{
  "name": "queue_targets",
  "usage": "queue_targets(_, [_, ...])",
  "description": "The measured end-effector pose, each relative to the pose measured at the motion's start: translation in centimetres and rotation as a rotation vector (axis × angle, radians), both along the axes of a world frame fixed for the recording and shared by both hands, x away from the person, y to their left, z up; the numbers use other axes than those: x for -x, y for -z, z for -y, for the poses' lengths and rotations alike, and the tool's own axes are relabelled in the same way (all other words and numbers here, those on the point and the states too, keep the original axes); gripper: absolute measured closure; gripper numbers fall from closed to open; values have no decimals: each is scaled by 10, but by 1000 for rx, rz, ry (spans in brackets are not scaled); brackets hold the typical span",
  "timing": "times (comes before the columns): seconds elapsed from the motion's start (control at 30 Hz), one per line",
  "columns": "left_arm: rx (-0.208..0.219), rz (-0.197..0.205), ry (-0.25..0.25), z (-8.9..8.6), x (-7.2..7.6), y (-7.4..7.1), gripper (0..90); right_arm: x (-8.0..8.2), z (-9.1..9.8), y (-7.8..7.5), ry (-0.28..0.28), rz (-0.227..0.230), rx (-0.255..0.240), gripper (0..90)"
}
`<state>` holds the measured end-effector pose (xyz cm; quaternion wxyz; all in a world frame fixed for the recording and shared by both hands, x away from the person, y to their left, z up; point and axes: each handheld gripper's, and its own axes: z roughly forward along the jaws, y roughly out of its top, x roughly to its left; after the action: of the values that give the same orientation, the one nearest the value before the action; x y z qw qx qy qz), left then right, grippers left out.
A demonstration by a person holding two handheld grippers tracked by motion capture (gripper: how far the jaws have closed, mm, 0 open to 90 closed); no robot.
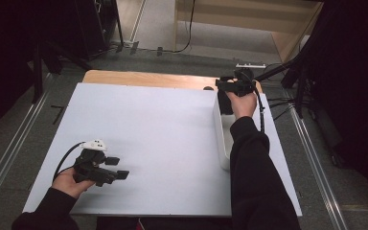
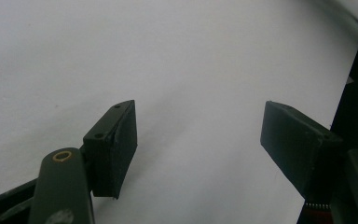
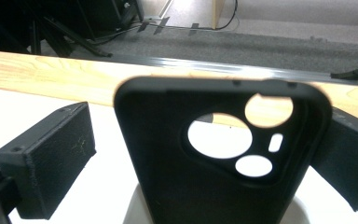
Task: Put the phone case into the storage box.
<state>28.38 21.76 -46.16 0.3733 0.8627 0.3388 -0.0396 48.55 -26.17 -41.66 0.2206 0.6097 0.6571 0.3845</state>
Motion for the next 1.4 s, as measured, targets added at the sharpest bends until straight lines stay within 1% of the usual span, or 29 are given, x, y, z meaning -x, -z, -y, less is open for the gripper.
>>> queue_targets(0.13, [1, 0, 0, 0, 0, 0, 269, -1, 0, -7, -8, -2, 7, 0])
queue_targets(0.23, [0, -2, -3, 0, 0, 0, 270, -2, 2, -13, -8, -2, 23, 0])
queue_targets(0.27, [-1, -4, -2, 0, 0, 0, 270, -2, 2, -16, -4, -7, 15, 0])
queue_targets(0.33, [-1, -3, -3, 0, 0, 0, 270, -2, 3, -21, -12, 3, 12, 0])
queue_targets(0.4, [0, -4, -2, 0, 0, 0, 270, -2, 4, -27, -21, 11, 16, 0])
queue_targets(0.53, [-2, -4, -2, -1, 0, 0, 270, -2, 4, -37, -27, 11, 25, 0])
queue_targets(0.7, [-2, -2, -3, -1, 0, 0, 269, -1, 5, -47, -37, 15, 17, 0])
queue_targets(0.8, [-1, -2, -4, -1, 0, 0, 269, 0, 5, -53, -43, 21, 24, 0])
queue_targets(0.87, [-2, -2, -4, -1, 0, 0, 270, 1, 4, -59, -54, 23, 41, 0])
queue_targets(1.0, [-1, -2, -5, -1, 0, 0, 270, 3, 0, -68, -75, 33, 34, 0])
queue_targets(1.03, [-1, -2, -6, -1, 0, 0, 269, 4, -1, -69, -88, 37, 39, 0])
queue_targets(1.1, [2, -5, -10, -1, 0, 0, 269, 7, -5, -73, -112, 35, 30, 0])
queue_targets(1.27, [4, -2, -11, -1, -1, 0, 270, 11, -13, -76, -150, 17, 46, 0])
queue_targets(1.37, [6, 0, -13, -1, -1, -1, 270, 14, -16, -77, -168, 10, 38, 0])
queue_targets(1.4, [8, 0, -14, 0, -2, -1, 270, 15, -17, -77, -173, 9, 36, 36])
